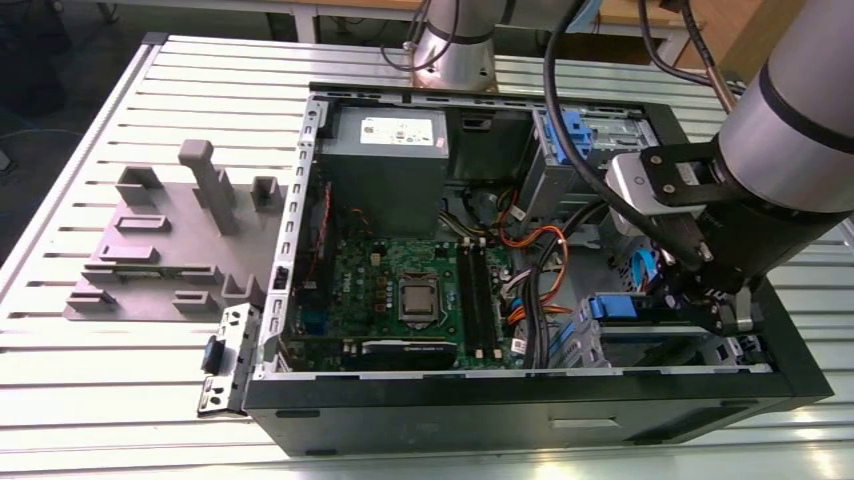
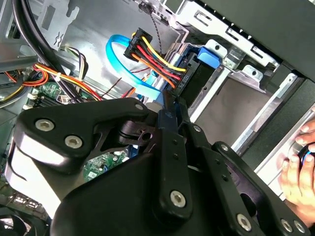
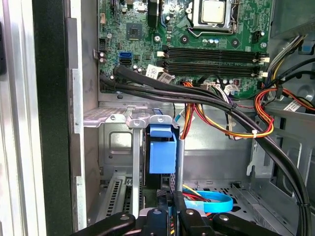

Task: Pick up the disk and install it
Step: 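Insert the second disk wire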

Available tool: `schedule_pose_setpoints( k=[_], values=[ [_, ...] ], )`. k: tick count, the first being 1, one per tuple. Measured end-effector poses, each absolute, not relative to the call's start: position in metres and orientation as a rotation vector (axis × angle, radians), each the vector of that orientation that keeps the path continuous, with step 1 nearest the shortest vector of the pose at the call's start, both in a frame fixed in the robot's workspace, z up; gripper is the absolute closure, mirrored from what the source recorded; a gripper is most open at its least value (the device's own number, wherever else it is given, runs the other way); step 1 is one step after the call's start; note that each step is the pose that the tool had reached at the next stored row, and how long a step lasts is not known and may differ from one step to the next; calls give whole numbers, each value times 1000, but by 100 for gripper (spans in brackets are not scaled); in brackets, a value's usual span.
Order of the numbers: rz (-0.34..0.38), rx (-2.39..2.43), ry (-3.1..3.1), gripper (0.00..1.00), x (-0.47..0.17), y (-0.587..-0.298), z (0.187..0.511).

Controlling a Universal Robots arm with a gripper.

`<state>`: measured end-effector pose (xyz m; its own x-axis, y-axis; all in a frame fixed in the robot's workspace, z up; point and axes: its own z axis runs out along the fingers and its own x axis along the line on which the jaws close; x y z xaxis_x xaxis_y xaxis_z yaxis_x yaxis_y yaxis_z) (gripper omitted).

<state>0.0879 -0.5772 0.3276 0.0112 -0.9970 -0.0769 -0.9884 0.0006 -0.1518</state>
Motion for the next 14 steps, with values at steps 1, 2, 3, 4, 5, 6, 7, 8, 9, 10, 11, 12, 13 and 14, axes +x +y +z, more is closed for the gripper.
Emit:
schedule_pose_setpoints(
  k=[1,2,3,4,5,6,7,8,9,10,11,12,13,14],
  values=[
    [-79,-2111,2100,84,88,-577,328],
    [-78,-2111,2100,83,88,-577,328],
    [-78,-2111,2100,83,88,-577,328],
    [-79,-2111,2100,83,88,-577,330],
    [-79,-2111,2100,76,88,-577,331],
    [-78,-2111,2100,76,88,-577,333],
    [-78,-2112,2100,76,88,-577,335],
    [-78,-2112,2101,76,88,-577,338],
    [-78,-2112,2101,76,88,-577,340],
    [-77,-2112,2101,76,88,-577,342],
    [-77,-2112,2101,76,88,-577,344],
    [-76,-2112,2101,76,88,-577,346],
    [-76,-2113,2102,76,88,-577,347],
    [-76,-2113,2102,78,88,-577,348]
  ],
)
